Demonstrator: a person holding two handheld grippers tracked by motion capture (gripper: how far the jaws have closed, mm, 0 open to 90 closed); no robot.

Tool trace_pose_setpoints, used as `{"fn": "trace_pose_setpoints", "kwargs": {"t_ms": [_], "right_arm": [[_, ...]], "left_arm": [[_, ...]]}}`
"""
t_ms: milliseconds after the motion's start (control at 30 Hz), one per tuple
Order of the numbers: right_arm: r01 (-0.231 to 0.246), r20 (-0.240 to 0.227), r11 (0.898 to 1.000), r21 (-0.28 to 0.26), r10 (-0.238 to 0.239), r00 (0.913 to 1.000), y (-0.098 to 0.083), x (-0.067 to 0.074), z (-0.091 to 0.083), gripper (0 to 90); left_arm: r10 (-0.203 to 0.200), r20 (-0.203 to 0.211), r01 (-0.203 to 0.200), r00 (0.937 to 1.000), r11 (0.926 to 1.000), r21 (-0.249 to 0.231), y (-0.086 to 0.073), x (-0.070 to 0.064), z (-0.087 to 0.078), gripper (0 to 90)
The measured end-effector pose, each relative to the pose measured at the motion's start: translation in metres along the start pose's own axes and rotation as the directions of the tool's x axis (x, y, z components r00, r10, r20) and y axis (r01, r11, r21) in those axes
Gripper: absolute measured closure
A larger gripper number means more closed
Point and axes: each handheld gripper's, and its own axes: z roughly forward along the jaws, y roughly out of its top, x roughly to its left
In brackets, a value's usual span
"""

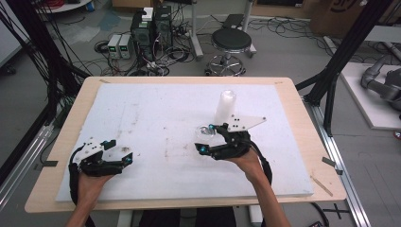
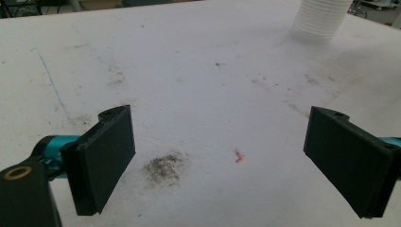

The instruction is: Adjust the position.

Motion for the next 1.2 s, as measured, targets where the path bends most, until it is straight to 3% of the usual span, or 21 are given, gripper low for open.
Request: {"fn": "trace_pose_setpoints", "kwargs": {"t_ms": [133,300,333,367,433,467,500,533,567,633,667,700,733,800,967,1000,1067,1100,1133,1167,1200], "right_arm": [[0.001,-0.001,1.0,-0.002,-0.001,1.0,0.001,0.0,-0.002,37.7],[0.002,-0.012,1.0,-0.008,-0.002,0.9999,0.003,0.0,-0.004,37.7],[0.005,-0.019,1.0,-0.006,-0.006,0.9998,0.005,0.001,-0.004,37.8],[0.008,-0.023,1.0,-0.007,-0.009,0.9997,0.005,0.001,-0.004,37.8],[0.015,-0.032,1.0,-0.007,-0.015,0.9994,0.007,0.002,-0.004,37.8],[0.016,-0.039,1.0,-0.007,-0.016,0.9991,0.008,0.002,-0.003,37.8],[0.018,-0.043,1.0,-0.006,-0.018,0.9989,0.009,0.003,-0.003,37.8],[0.024,-0.043,1.0,-0.006,-0.024,0.9988,0.009,0.002,-0.002,37.8],[0.022,-0.05,1.0,-0.006,-0.023,0.9985,0.009,0.003,-0.002,37.8],[0.026,-0.058,1.0,0.0,-0.026,0.998,0.01,0.003,-0.001,37.8],[0.025,-0.061,1.0,0.0,-0.025,0.9978,0.01,0.003,0.0,37.8],[0.026,-0.065,1.0,0.001,-0.026,0.9976,0.01,0.002,0.0,37.8],[0.027,-0.068,1.0,0.002,-0.027,0.9973,0.011,0.002,0.001,37.9],[0.028,-0.079,1.0,0.001,-0.028,0.9965,0.012,0.003,0.001,37.9],[0.039,-0.1,0.999,-0.004,-0.039,0.9942,0.016,0.005,0.004,38.1],[0.041,-0.102,0.999,-0.003,-0.042,0.9939,0.016,0.006,0.005,38.2],[0.046,-0.116,0.999,-0.002,-0.046,0.9921,0.018,0.007,0.007,38.3],[0.046,-0.116,0.999,-0.002,-0.046,0.9921,0.018,0.007,0.007,38.3],[0.043,-0.121,0.999,0.0,-0.043,0.9917,0.018,0.008,0.009,38.3],[0.043,-0.121,0.999,0.0,-0.043,0.9917,0.018,0.008,0.009,38.3],[0.045,-0.127,0.999,-0.001,-0.044,0.9909,0.019,0.008,0.01,38.4]], "left_arm": [[0.026,0.017,-0.026,0.9995,0.9994,-0.023,0.005,0.0,-0.002,9.5],[0.068,0.104,-0.06,0.9922,0.995,-0.08,0.024,0.002,-0.011,9.6],[0.086,0.154,-0.071,0.9844,0.992,-0.105,0.035,0.003,-0.015,9.6],[0.086,0.154,-0.071,0.9844,0.992,-0.105,0.035,0.003,-0.015,9.6],[0.114,0.224,-0.087,0.9678,0.9881,-0.127,0.05,0.004,-0.018,9.6],[0.114,0.224,-0.087,0.9678,0.9881,-0.127,0.05,0.004,-0.018,9.6],[0.123,0.251,-0.093,0.9601,0.9876,-0.127,0.054,0.004,-0.018,9.6],[0.144,0.303,-0.109,0.9421,0.9854,-0.131,0.063,0.004,-0.019,9.6],[0.144,0.303,-0.109,0.9421,0.9854,-0.131,0.063,0.004,-0.019,9.6],[0.167,0.36,-0.128,0.9181,0.9833,-0.129,0.072,0.003,-0.019,9.6],[0.167,0.36,-0.128,0.9181,0.9833,-0.129,0.072,0.003,-0.019,9.6],[0.182,0.389,-0.144,0.9029,0.9817,-0.124,0.076,0.0,-0.017,9.6],[0.182,0.389,-0.144,0.9029,0.9817,-0.124,0.076,0.0,-0.017,9.6],[0.207,0.427,-0.174,0.8801,0.978,-0.114,0.08,-0.01,-0.011,9.6],[0.234,0.495,-0.208,0.8365,0.9722,-0.108,0.086,-0.031,0.005,9.6],[0.234,0.495,-0.208,0.8365,0.9722,-0.108,0.086,-0.031,0.005,9.6],[0.242,0.534,-0.213,0.8101,0.9702,-0.116,0.091,-0.044,0.016,9.6],[0.242,0.534,-0.213,0.8101,0.9702,-0.116,0.091,-0.044,0.016,9.5],[0.237,0.562,-0.202,0.792,0.9713,-0.126,0.095,-0.054,0.024,9.6],[0.237,0.562,-0.202,0.792,0.9713,-0.126,0.095,-0.054,0.024,9.6],[0.241,0.574,-0.204,0.7825,0.9703,-0.13,0.098,-0.058,0.028,9.6]]}}
